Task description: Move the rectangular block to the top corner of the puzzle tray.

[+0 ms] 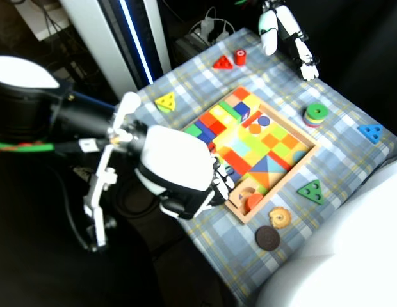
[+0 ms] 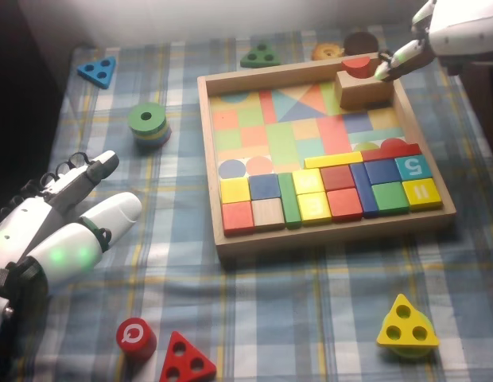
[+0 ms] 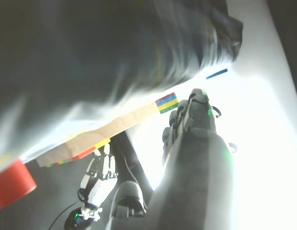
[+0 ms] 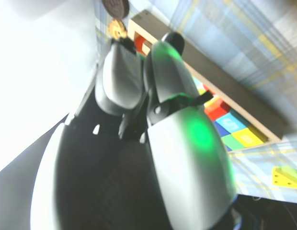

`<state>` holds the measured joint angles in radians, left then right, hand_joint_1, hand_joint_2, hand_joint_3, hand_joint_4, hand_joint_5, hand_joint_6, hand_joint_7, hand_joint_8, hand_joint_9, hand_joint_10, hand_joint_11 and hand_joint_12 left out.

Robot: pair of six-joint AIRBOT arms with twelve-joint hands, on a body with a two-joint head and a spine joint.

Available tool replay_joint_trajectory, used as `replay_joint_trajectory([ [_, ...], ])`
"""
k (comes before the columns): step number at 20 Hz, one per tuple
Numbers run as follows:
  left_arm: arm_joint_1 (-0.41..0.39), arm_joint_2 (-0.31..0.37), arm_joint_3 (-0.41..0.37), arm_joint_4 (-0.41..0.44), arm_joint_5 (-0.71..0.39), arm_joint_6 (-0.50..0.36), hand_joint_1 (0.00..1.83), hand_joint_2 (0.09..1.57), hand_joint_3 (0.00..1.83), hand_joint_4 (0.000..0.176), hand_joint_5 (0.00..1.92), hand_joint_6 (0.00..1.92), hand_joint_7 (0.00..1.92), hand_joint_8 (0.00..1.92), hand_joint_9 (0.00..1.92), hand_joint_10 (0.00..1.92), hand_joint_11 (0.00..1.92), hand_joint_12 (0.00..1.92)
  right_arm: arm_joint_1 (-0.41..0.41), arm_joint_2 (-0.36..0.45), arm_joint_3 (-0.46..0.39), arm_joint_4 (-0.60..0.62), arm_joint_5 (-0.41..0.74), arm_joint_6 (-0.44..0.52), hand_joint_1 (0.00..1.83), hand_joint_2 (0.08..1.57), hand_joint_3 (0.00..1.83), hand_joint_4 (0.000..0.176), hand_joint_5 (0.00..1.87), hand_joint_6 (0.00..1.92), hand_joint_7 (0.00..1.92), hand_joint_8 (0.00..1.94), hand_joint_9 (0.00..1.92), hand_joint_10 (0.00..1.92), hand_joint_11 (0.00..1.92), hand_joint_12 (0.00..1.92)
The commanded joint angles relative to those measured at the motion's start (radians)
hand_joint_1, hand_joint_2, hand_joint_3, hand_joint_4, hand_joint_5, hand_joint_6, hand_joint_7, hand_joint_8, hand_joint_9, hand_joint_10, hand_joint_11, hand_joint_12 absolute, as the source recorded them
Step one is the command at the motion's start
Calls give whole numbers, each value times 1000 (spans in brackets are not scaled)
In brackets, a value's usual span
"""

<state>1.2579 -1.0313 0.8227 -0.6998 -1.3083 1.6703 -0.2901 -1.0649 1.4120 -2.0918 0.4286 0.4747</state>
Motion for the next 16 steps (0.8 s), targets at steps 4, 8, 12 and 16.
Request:
replay_joint_trajectory([
  [4, -8, -2, 0, 33, -110, -8, 0, 1218, 0, 70, 215, 3, 212, 4, 117, 6, 16, 18, 17, 4, -5, 25, -15, 12, 1651, 1178, 0, 25, 467, 7, 1136, 1941, 1376, 1921, 1440, 1921],
  [8, -8, -2, 1, 33, -112, -8, 0, 1224, 2, 50, 234, 7, 225, 5, 126, 8, 23, 33, -9, -2, 11, 23, -14, 13, 1660, 1164, 0, 48, 472, 0, 1015, 1941, 1301, 1921, 1382, 1921],
  [12, -8, -2, 0, 33, -113, -8, 0, 1232, 0, 54, 224, 1, 217, 2, 117, 0, 0, 89, -39, -31, 55, 22, -23, 13, 1373, 1204, 15, 33, 502, 4, 786, 1428, 1286, 1921, 1316, 1921],
  [16, -8, -2, -1, 33, -114, -8, 0, 1219, 0, 55, 218, 0, 217, 1, 130, 2, 0, 109, -51, -84, 119, 22, -46, 7, 1322, 1294, 10, 39, 436, 1, 628, 1590, 1116, 1921, 1242, 1921],
])
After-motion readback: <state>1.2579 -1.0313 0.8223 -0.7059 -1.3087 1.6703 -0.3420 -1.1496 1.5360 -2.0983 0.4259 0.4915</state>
